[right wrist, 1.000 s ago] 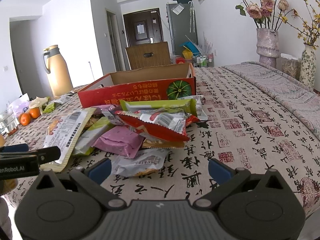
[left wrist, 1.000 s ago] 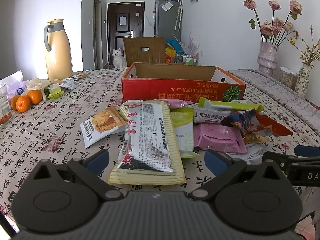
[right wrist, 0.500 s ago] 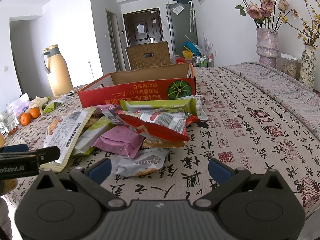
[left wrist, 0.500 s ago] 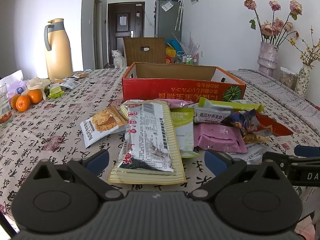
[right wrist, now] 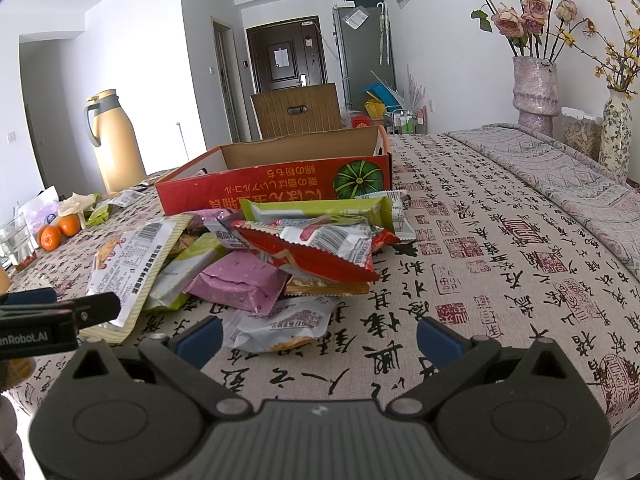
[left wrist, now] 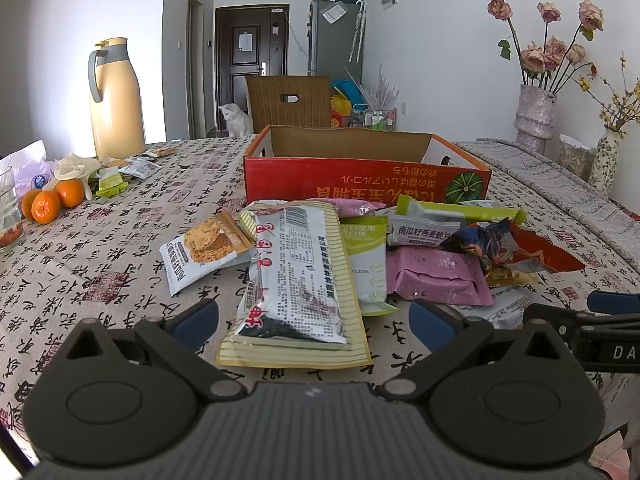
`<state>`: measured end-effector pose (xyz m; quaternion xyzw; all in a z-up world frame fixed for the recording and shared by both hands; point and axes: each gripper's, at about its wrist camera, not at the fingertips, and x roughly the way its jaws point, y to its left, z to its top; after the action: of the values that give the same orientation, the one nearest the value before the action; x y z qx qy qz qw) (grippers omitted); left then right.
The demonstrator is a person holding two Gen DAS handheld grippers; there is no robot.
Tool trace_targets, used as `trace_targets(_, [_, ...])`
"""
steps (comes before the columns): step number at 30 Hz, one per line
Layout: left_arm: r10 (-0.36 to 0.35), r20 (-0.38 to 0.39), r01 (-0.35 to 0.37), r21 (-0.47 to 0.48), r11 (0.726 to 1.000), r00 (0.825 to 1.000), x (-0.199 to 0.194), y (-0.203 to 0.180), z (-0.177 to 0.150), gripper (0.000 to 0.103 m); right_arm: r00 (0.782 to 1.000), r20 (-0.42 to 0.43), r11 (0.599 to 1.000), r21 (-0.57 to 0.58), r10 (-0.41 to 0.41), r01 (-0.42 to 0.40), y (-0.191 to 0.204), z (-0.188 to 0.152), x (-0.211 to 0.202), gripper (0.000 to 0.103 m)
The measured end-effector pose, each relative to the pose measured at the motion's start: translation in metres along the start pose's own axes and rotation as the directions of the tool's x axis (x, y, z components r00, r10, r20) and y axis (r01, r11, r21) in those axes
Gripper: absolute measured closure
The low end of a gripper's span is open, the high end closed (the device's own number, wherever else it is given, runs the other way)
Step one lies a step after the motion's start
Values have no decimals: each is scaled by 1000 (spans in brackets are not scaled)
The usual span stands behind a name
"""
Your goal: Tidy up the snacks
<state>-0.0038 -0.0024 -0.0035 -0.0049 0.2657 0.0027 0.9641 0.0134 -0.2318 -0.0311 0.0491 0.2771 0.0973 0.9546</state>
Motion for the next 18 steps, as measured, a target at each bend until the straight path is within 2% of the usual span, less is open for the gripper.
trace_targets(18, [-1,3,1,-1,1000,1000,-1,-1,0,0,1000,0,1000,0,0,0,0,0,0,0])
